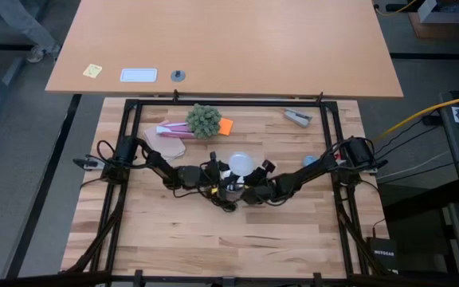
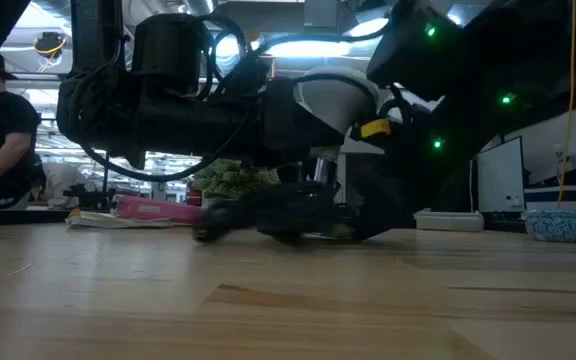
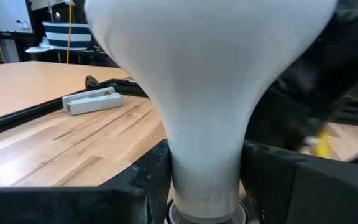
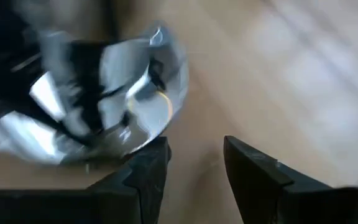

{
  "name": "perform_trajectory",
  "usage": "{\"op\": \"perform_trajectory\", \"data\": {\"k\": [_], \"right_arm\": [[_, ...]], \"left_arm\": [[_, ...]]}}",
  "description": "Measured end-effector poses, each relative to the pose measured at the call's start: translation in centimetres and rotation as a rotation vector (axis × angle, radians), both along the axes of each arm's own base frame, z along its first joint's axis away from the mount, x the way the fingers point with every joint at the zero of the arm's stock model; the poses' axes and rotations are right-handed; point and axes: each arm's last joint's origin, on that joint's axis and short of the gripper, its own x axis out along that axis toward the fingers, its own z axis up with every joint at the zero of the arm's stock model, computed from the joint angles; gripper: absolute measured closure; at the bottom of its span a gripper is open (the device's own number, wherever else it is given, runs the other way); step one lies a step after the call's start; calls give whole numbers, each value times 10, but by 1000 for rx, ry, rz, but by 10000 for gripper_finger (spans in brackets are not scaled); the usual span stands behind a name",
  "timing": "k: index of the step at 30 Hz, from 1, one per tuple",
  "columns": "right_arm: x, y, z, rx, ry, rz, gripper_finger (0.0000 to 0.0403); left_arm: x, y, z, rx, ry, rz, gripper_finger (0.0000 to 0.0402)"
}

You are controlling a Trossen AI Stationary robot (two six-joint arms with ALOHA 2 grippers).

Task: Screw lightbulb
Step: Remove the lightbulb from the lamp

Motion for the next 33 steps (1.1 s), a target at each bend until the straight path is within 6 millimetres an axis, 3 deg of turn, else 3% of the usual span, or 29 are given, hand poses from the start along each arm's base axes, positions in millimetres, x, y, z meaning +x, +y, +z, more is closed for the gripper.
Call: {"op": "perform_trajectory", "data": {"k": [11, 25, 33], "right_arm": [[16, 37, 16, 185, -271, 159, 237], [15, 37, 15, 137, -215, 242, 237], [6, 28, 9, -25, -139, 114, 237]], "left_arm": [[0, 1, 0, 1, -1, 14, 249], [0, 1, -1, 2, 5, 7, 249], [0, 1, -1, 2, 5, 11, 249]]}}
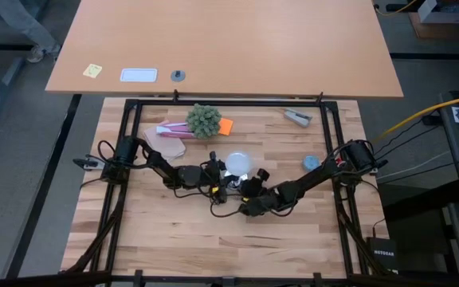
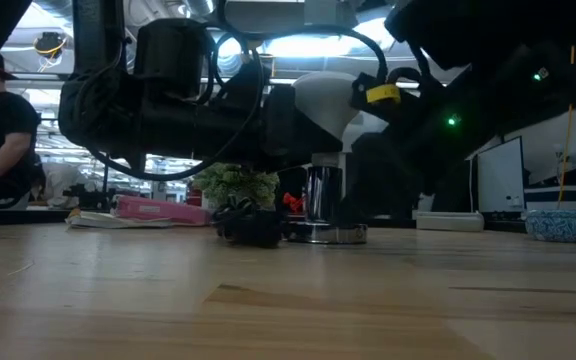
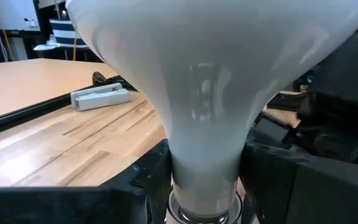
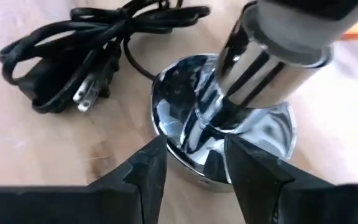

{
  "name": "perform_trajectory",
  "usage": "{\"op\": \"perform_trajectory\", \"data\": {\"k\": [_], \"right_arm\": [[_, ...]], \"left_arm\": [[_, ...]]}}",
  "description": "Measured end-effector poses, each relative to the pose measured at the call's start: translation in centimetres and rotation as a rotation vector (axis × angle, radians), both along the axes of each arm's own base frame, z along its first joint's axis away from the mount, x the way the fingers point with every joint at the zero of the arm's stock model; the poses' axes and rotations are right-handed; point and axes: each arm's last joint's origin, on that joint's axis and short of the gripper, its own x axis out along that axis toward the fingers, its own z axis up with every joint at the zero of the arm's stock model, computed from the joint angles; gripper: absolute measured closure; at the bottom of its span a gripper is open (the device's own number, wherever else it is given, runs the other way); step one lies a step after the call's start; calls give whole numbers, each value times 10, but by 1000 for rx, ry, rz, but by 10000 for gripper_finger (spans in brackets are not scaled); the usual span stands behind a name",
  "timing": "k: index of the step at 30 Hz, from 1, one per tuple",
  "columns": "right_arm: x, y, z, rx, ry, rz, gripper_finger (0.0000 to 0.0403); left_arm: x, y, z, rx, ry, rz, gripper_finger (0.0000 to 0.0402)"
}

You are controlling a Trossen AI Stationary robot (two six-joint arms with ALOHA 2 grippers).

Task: Screw lightbulb
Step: Remove the lightbulb from the lamp

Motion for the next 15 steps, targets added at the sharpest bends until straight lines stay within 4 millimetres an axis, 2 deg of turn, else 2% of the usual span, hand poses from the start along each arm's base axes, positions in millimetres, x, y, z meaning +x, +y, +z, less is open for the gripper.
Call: {"op": "perform_trajectory", "data": {"k": [8, 15], "right_arm": [[-2, -1, 3, -20, 11, -11, 237], [-12, -6, 31, -42, 11, -26, 237]], "left_arm": [[0, 0, 0, 0, 5, 1, 249], [0, 0, 0, 1, 4, 1, 249]]}}
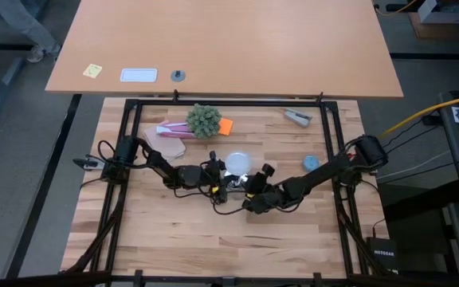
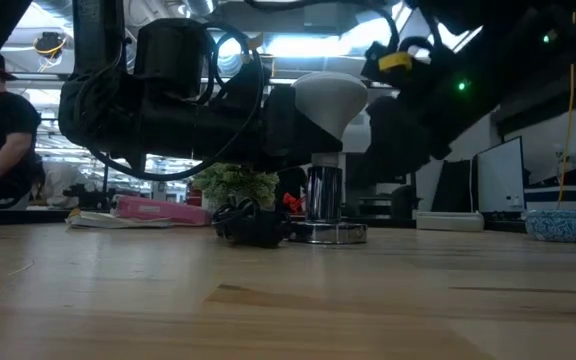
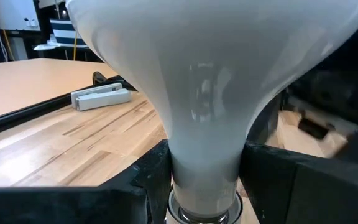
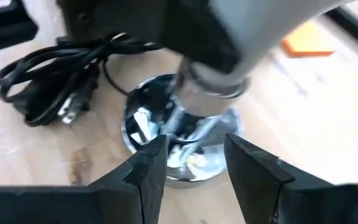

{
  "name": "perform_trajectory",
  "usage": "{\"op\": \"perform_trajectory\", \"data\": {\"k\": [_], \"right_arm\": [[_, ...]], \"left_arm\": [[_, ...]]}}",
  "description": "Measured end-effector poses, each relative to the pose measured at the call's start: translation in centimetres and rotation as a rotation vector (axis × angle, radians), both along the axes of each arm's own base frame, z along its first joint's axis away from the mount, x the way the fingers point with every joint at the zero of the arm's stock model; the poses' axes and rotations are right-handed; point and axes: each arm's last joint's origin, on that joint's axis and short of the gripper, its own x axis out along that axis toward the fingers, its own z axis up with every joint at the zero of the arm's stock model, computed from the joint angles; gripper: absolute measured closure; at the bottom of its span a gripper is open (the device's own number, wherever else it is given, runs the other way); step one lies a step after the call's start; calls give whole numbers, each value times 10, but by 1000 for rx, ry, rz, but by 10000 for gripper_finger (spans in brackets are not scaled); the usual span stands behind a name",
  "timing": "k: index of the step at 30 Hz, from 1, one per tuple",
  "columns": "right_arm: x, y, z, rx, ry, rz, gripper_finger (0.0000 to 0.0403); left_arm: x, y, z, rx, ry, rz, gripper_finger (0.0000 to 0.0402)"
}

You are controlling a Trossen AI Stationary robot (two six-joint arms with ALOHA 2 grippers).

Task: Screw lightbulb
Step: Remove the lightbulb from the lamp

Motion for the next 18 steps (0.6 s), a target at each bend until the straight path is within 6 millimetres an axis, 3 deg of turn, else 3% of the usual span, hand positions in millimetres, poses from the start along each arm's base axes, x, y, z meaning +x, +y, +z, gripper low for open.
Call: {"op": "perform_trajectory", "data": {"k": [5, 18], "right_arm": [[-4, -5, 6, -37, 37, 2, 237], [-4, -3, 3, 61, 94, 98, 237]], "left_arm": [[0, 0, 0, 0, 0, -1, 249], [0, 0, 0, -11, -4, -2, 249]]}}
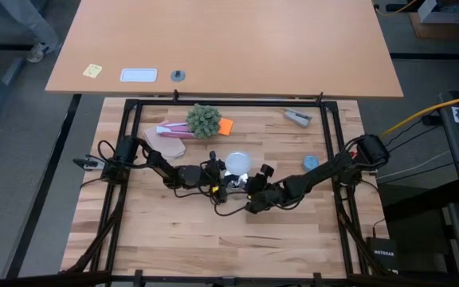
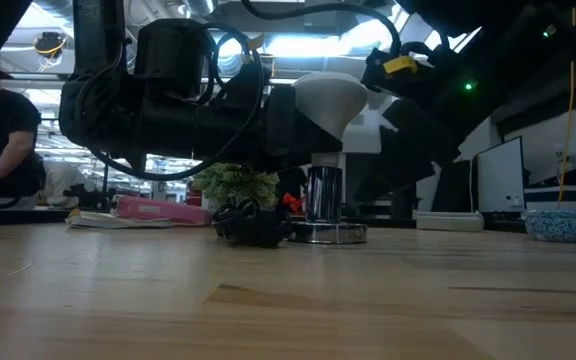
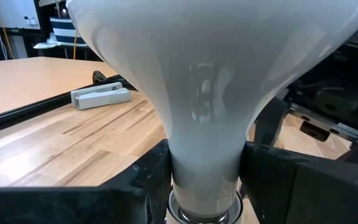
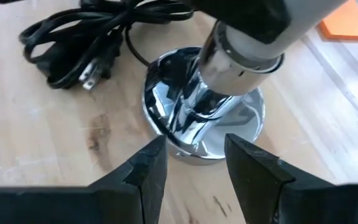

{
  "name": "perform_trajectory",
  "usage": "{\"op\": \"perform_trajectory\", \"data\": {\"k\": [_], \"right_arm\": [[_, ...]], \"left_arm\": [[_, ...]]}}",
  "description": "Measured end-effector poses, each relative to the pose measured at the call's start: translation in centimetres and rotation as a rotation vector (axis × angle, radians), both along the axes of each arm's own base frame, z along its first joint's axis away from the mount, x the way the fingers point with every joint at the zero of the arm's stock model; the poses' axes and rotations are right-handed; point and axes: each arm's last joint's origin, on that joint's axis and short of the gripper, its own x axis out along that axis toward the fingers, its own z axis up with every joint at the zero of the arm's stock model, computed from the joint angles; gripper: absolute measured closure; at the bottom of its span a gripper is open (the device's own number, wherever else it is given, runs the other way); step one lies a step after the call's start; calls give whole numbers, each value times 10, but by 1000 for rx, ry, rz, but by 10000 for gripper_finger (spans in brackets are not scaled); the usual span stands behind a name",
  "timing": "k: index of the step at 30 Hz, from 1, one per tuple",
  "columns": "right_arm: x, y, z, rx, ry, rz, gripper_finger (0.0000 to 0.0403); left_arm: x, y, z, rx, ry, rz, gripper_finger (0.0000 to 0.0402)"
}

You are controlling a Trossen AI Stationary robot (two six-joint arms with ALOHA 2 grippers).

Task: Screw lightbulb
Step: Remove the lightbulb from the lamp

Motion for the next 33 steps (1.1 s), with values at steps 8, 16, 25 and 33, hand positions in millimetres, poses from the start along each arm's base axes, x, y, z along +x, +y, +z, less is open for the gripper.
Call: {"op": "perform_trajectory", "data": {"k": [8, 16, 25, 33], "right_arm": [[0, -2, 1, -75, -27, -55, 237], [-1, -25, 0, -172, -17, -218, 237], [1, -59, -4, -100, 37, -318, 237], [-3, -62, -10, -90, 41, -323, 237]], "left_arm": [[0, -2, 0, -4, -1, -4, 249], [-1, -7, 0, -3, -1, -14, 249], [-1, -6, 0, -13, -6, -6, 249], [-1, -6, 0, 0, 0, -19, 249]]}}
